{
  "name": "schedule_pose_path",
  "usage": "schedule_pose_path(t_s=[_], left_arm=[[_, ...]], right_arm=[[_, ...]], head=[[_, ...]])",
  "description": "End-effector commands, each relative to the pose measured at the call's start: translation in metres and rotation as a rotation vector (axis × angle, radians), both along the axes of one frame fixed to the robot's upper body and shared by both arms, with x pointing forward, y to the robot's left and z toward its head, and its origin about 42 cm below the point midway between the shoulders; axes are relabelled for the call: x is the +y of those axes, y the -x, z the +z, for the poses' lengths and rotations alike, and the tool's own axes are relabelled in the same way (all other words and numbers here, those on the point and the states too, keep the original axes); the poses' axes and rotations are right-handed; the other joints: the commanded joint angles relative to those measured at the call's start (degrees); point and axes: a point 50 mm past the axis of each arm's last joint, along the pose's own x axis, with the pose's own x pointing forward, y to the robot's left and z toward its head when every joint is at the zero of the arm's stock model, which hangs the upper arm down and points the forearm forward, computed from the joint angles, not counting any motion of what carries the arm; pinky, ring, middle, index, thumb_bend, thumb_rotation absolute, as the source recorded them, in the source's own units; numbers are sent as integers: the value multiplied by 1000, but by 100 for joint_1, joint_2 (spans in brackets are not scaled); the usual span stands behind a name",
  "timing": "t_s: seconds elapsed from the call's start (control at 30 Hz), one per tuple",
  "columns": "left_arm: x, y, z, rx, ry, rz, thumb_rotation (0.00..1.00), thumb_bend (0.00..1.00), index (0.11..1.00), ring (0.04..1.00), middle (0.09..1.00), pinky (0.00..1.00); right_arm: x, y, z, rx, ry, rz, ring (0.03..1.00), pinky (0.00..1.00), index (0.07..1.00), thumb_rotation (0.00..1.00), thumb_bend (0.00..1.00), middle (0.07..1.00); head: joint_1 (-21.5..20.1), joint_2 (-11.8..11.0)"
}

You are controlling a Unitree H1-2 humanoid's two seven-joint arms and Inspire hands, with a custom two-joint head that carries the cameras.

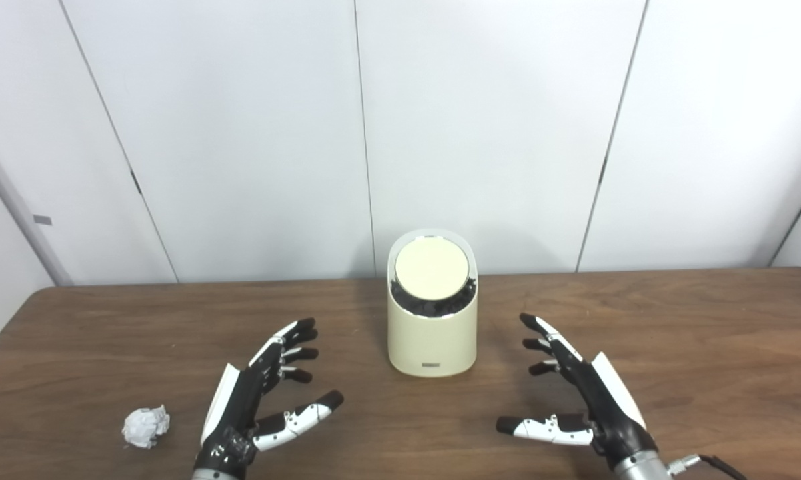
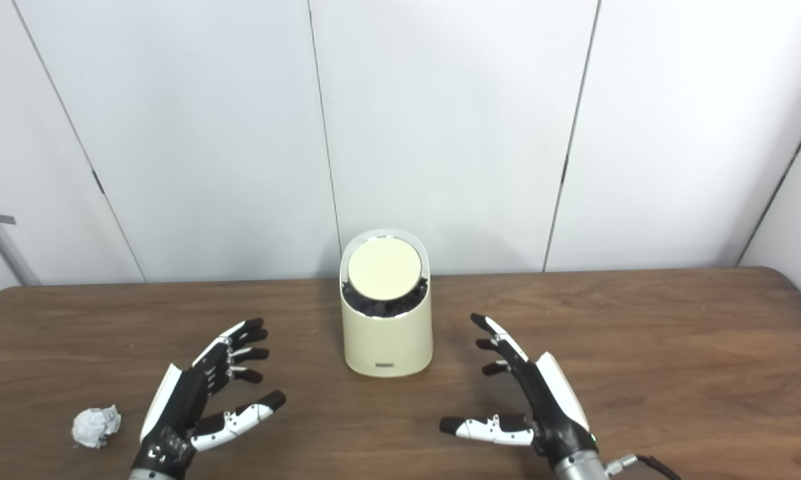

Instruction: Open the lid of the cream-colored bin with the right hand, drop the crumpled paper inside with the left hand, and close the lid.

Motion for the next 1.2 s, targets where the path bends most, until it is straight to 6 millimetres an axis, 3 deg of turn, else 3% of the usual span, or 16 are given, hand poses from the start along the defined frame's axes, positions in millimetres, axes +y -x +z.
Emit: schedule_pose_path(t_s=[0.0, 0.33, 0.63, 0.87, 1.0, 1.17], left_arm=[[-4, -2, 11, -79, 15, -7, 227, 701, 873, 758, 839, 629], [-7, -6, 19, -85, 18, -16, 251, 695, 880, 783, 847, 676], [-3, -3, 21, -86, 34, -10, 244, 721, 884, 774, 845, 661], [-5, -1, 22, -101, 45, 5, 150, 693, 780, 688, 747, 600], [-6, -1, 22, -83, 47, -22, 196, 699, 837, 753, 814, 648], [-8, 0, 20, -72, 49, -25, 219, 716, 864, 769, 838, 644]], right_arm=[[0, -4, 15, -69, -24, 9, 856, 666, 925, 346, 782, 935], [-2, -8, 28, -84, 8, -1, 865, 735, 922, 339, 781, 937], [-1, -7, 31, -68, 17, -3, 864, 751, 933, 358, 798, 950], [4, -5, 32, -66, -6, -1, 868, 728, 933, 324, 791, 955], [5, -6, 31, -73, -16, -1, 871, 723, 929, 324, 785, 950], [13, -11, 39, -77, -11, -21, 874, 725, 933, 360, 779, 947]], head=[[-11, 33], [6, 181], [77, 205], [95, 219], [88, 216], [81, 161]])
